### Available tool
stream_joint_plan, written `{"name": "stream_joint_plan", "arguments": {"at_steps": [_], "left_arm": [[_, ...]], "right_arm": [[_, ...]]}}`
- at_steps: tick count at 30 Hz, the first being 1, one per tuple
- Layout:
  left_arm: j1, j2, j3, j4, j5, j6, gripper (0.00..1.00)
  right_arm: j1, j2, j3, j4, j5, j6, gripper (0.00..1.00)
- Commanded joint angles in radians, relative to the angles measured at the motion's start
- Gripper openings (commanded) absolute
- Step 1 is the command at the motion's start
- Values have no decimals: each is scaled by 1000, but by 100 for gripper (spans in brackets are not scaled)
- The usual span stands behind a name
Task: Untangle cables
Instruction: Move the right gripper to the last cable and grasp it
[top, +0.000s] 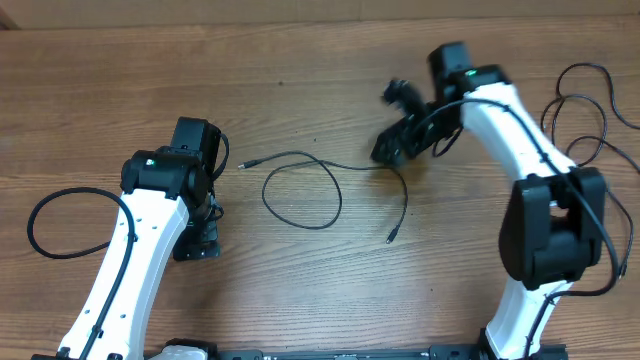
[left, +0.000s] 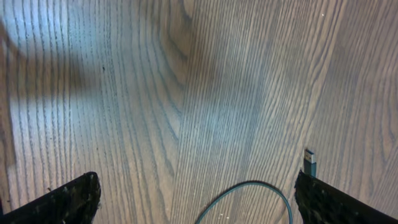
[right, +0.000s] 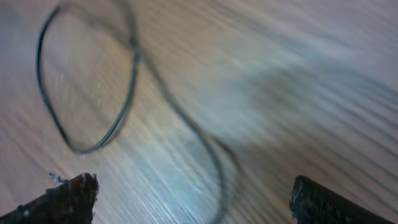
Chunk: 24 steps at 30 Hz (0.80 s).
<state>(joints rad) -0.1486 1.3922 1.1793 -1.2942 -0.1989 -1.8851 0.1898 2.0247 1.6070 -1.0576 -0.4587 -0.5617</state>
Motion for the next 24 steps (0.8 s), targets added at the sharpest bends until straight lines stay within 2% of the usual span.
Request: {"name": "stream_joint_plan", "arguments": {"at_steps": [1, 8, 13, 24], "left_arm": [[4, -19, 14, -3, -18, 8, 100], [4, -19, 14, -3, -18, 8, 100], [4, -19, 14, -3, -18, 8, 100], [4, -19, 14, -3, -18, 8, 100]], "right_arm": [[66, 1, -47, 25, 2, -160, 98], [179, 1, -77, 111, 2, -177, 96], [274, 1, -114, 274, 2, -177, 95], [372, 43, -116, 365, 2, -177, 95]]}}
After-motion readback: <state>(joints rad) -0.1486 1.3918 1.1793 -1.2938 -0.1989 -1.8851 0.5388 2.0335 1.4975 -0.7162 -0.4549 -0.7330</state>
